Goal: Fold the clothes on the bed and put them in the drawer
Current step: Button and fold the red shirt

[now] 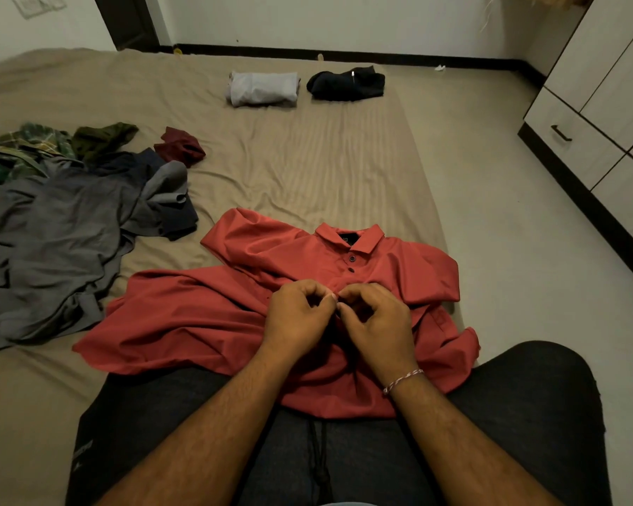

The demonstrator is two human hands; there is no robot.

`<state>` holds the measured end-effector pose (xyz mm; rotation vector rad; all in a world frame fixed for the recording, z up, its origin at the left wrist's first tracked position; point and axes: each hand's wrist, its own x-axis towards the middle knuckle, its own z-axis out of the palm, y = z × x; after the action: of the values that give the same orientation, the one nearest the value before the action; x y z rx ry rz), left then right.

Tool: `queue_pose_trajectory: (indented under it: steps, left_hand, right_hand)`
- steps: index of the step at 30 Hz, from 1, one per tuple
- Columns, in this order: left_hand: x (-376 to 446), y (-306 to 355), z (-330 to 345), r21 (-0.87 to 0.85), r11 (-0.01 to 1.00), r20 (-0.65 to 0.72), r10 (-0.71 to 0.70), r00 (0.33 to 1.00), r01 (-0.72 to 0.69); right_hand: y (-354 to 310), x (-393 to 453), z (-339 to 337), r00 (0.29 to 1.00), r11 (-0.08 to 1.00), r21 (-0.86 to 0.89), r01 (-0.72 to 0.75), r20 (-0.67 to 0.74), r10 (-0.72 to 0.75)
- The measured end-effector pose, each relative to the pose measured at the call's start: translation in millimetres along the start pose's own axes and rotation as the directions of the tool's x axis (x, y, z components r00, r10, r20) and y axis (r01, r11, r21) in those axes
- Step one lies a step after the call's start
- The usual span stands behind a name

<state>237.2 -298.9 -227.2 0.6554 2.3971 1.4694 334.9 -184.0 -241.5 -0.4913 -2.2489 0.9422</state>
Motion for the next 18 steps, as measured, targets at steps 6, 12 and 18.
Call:
queue_pose_trajectory:
  steps: [6,12,18]
  left_hand:
    - [-0.7,1.4,-1.0,-0.012,1.000,0.002,-0.019,1.000,0.019]
    - [0.6,1.0,-0.8,-0.014,1.000,-0.005,-0.021,1.000,0.021]
    - [1.6,-0.3,-0.2,-0.048,0.999,-0.008,-0.025,1.000,0.025]
  right_hand:
    - [-1.0,-0.5,0.4,1.000,0.999,0.046,-0.016,-0.014,0.017]
    - [-2.0,-0.3,2.1,0.998,0.995,0.085,-0.061,-0.017,0.062]
    - [-1.8,0.7,2.2,0.995,0.986,0.142,-0.092,-0.016,0.095]
